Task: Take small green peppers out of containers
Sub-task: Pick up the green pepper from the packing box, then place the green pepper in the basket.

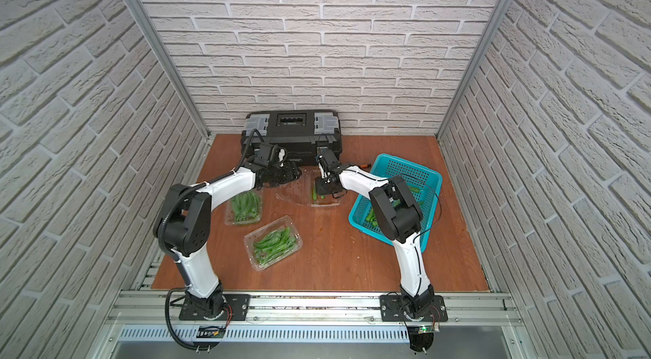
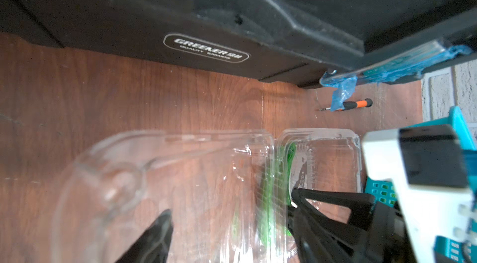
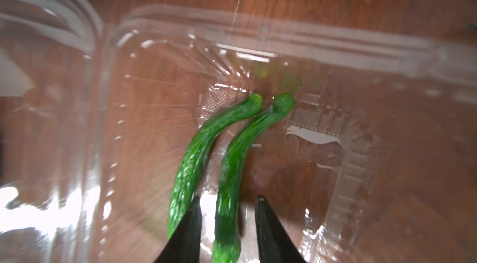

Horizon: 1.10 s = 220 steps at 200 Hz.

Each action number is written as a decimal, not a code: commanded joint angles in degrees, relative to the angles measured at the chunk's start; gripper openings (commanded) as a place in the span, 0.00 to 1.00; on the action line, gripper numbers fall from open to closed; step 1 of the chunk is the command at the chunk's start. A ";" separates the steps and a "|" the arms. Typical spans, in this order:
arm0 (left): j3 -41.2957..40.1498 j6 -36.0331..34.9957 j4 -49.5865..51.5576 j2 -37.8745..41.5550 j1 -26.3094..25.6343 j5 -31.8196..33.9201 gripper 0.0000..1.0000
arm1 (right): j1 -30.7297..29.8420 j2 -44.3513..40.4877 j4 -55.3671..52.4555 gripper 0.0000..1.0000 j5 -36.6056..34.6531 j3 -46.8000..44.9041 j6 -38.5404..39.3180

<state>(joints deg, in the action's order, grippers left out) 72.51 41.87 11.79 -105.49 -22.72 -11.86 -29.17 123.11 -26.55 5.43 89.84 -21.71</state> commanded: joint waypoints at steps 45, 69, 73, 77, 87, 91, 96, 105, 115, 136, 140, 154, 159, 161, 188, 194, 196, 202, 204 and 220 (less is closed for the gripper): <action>-1.23 0.93 -1.32 0.25 -0.44 0.61 0.73 | -3.59 -0.33 -2.41 0.15 -7.38 0.59 2.72; -1.23 1.20 -1.60 -0.02 -0.52 0.79 0.73 | -3.65 -4.78 1.09 0.04 -9.61 -1.97 2.29; -1.24 1.28 -1.60 -0.06 -0.54 0.71 0.73 | -3.67 -5.80 1.83 0.03 -9.99 -2.54 2.21; -1.15 1.14 -1.62 -0.11 -0.50 0.70 0.73 | -3.70 -6.91 2.86 0.02 -10.52 -3.19 2.06; -1.01 1.05 -1.59 -0.22 -0.55 0.71 0.73 | -3.63 -9.33 5.55 0.02 -12.06 -4.88 1.98; -0.95 0.96 -1.56 -0.24 -0.53 0.70 0.73 | -3.57 -11.79 6.59 0.02 -12.85 -5.50 1.79; -0.82 0.89 -1.47 -0.24 -0.52 0.70 0.73 | -3.55 -13.42 7.91 0.02 -13.83 -6.35 1.56; -0.64 0.76 -1.31 -0.35 -0.54 0.78 0.73 | -3.37 -16.23 10.36 0.02 -15.91 -7.89 1.21; -0.45 0.61 -1.24 -0.33 -0.50 0.87 0.73 | -3.03 -19.29 12.74 0.02 -18.67 -9.52 0.64; -0.11 0.77 -0.81 -0.17 -0.50 1.26 0.73 | -1.26 -25.29 15.36 0.02 -27.15 -12.62 -2.59; -0.06 0.83 -0.71 -0.17 -0.61 1.31 0.73 | -0.83 -26.37 15.34 0.02 -29.43 -13.22 -3.40; 0.21 0.78 -0.29 -0.07 -0.58 1.43 0.73 | 1.11 -30.24 14.87 0.02 -36.45 -15.64 -6.36; 0.28 0.73 -0.04 -0.08 -0.69 1.55 0.73 | 1.89 -31.69 14.40 0.02 -39.29 -16.75 -7.82; 0.33 0.75 0.04 -0.07 -0.71 1.57 0.73 | 2.22 -32.23 14.28 0.02 -40.44 -17.12 -8.35; 0.18 0.69 0.51 0.61 -0.90 2.18 0.73 | 7.63 -39.33 10.90 0.02 -51.39 -24.54 -17.57; -0.06 0.67 0.47 0.85 -0.92 2.43 0.73 | 9.11 -40.53 9.80 0.02 -51.88 -26.00 -19.52; -0.08 0.72 0.48 0.93 -0.99 2.49 0.73 | 9.56 -40.88 9.35 0.02 -52.02 -26.44 -20.24; -0.22 0.72 0.34 1.14 -1.07 2.62 0.73 | 10.83 -41.78 7.82 0.02 -52.45 -27.59 -22.27; -0.28 0.68 0.36 1.12 -1.03 2.74 0.73 | 11.07 -42.04 7.34 0.02 -52.50 -27.96 -22.90; -0.79 1.09 0.20 1.43 -1.15 2.96 0.73 | 13.08 -43.25 3.44 0.02 -52.48 -30.30 -26.60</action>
<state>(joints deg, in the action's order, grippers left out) 72.14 42.65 12.10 -105.49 -23.33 -10.07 -17.98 81.69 -16.56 -40.97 62.92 -38.46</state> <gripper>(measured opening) 0.733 0.117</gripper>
